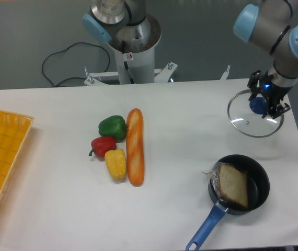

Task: Close the pot lid
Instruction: 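Hold the glass lid by its blue knob above the table, then move the held glass lid over the black pan and lower it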

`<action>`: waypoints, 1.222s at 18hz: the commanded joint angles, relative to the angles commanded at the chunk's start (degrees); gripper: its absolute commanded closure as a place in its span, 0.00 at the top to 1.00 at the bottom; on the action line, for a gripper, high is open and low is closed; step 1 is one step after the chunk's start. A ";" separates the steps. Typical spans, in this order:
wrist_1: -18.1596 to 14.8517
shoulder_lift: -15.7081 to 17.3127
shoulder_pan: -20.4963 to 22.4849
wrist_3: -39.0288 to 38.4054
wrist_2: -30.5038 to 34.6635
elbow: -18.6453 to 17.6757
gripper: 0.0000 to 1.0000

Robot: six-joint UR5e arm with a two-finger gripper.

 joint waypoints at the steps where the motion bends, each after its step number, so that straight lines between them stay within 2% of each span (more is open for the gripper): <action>1: 0.09 -0.09 0.00 0.00 -0.17 0.00 0.44; 6: 0.00 -0.53 -0.61 -1.57 -0.61 1.66 0.44; 12: 0.09 -2.28 -2.81 -9.65 -4.04 4.13 0.44; 16: 0.35 -3.16 -3.86 -15.98 -9.66 5.36 0.44; 22: 1.67 -4.04 -6.15 -22.41 -11.60 5.97 0.43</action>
